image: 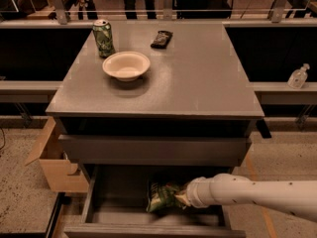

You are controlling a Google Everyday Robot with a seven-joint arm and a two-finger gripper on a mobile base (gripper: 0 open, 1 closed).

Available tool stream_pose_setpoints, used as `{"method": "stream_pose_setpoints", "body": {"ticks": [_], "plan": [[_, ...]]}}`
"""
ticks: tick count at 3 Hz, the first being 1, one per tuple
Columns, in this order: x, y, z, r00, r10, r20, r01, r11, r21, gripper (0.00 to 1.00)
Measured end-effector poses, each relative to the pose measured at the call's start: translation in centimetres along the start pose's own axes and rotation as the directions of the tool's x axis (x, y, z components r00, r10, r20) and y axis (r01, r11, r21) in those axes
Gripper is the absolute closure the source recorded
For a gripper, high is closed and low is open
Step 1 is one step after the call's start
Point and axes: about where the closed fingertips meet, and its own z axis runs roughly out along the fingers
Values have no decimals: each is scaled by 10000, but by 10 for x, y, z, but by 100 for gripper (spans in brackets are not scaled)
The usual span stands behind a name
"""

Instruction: Pick rxbar chocolate from middle drawer and place on counter

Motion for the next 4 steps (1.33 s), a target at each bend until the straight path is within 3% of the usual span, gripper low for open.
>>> {"method": "stream_pose_setpoints", "body": {"ticks": [1,2,3,4], "plan": [[-8,4,-36,9974,-275,672,278,9996,-48,100],[1,3,-92,9916,-422,1222,407,9991,152,100],[-1,4,-91,9913,-448,1241,433,9989,151,100],[-8,1,-117,9861,-561,1561,472,9971,604,100]]}}
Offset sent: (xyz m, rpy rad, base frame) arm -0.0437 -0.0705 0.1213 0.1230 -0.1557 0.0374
